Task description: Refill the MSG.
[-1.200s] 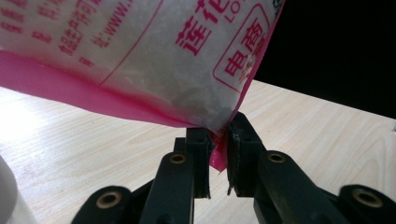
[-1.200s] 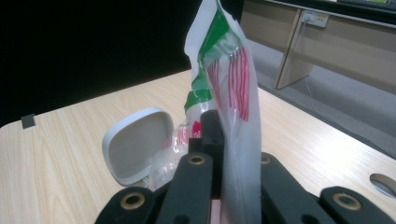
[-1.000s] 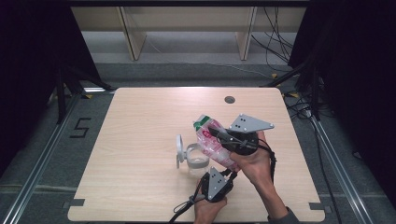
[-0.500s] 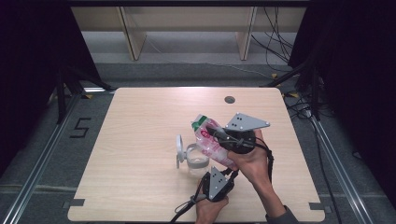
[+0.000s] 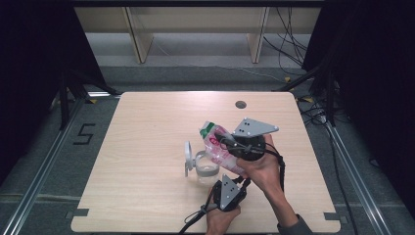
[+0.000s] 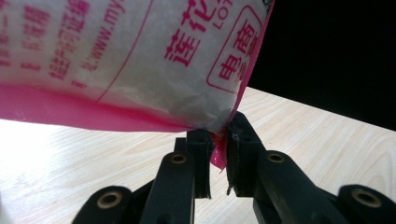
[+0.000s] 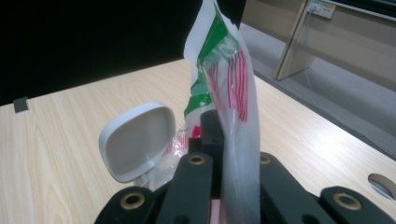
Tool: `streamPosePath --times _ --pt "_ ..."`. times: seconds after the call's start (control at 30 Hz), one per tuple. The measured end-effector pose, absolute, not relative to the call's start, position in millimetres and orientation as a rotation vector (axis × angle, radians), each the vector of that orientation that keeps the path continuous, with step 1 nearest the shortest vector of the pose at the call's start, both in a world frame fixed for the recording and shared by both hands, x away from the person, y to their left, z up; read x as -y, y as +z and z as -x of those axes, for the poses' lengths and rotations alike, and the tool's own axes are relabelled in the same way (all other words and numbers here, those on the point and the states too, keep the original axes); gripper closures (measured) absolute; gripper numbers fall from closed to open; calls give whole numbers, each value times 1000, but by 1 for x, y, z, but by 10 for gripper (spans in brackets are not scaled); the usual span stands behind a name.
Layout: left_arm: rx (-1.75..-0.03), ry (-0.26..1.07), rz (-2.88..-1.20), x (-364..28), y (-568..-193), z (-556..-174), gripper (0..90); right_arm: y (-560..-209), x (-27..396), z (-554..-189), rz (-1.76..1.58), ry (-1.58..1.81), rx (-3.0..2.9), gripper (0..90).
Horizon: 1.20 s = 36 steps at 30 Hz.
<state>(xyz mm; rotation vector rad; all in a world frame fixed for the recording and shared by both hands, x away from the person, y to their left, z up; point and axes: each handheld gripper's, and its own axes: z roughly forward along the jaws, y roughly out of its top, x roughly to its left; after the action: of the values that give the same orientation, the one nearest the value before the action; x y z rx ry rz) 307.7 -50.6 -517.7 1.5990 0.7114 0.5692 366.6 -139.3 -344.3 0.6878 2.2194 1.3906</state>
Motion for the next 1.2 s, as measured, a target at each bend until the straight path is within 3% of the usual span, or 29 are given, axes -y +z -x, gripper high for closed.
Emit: streamPosePath --times 1.2 --pt "-715 550 -1567 59 -513 -315 808 -339 127 -371 -660 1294 -2288 900"
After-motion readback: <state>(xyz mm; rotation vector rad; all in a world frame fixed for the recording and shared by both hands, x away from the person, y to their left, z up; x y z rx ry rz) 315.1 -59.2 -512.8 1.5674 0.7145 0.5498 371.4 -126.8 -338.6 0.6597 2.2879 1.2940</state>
